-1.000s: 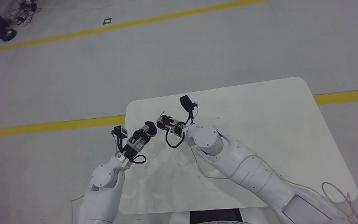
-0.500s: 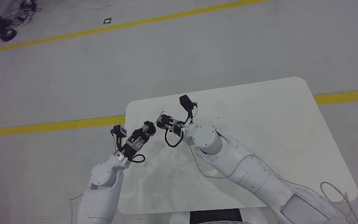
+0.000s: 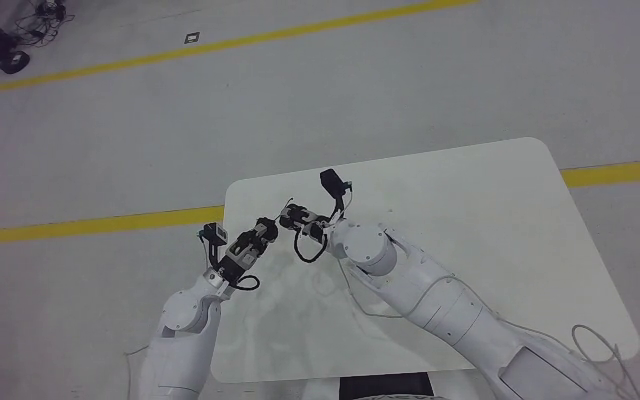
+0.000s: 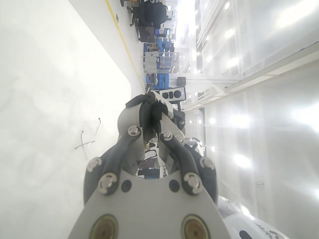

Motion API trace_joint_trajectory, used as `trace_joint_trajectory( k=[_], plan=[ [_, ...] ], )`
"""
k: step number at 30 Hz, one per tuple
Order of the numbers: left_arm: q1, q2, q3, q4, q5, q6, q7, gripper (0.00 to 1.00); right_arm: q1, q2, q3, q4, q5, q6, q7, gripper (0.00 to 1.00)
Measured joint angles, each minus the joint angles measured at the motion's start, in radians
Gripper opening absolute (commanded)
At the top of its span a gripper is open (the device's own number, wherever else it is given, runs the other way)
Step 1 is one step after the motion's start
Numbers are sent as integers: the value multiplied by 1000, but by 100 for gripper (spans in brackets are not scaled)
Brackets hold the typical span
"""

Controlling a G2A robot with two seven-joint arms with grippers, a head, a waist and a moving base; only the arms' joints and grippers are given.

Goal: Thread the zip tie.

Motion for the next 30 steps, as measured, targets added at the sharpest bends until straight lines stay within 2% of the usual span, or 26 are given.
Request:
trace_joint_trajectory(
  k=[5,6,7,8,10,12,23,26,30],
  plan=[
    [-3,2,-1,5,1,-3,-1,0,-1,-4,4,3,-5,1,0,0],
    [-4,2,-1,5,3,-5,-2,0,-2,-4,5,4,-5,2,1,12],
    [-4,2,-1,6,5,-6,-2,0,-2,-5,6,5,-5,2,1,46],
    [-5,3,-1,6,7,-8,-3,0,-2,-6,7,6,-6,3,1,71],
    [-5,4,-1,7,10,-10,-5,0,-3,-7,9,8,-7,4,2,83],
    [-5,5,-2,9,12,-12,-7,0,-4,-8,12,10,-8,4,4,100],
    [-8,10,-8,16,3,-11,-32,0,-22,-5,59,28,17,-24,28,100],
    [-6,14,-20,15,-24,2,-77,0,-30,2,91,37,48,-54,75,100],
    [-3,27,-56,20,-89,70,-218,0,-26,19,160,85,138,-145,252,100]
  ],
)
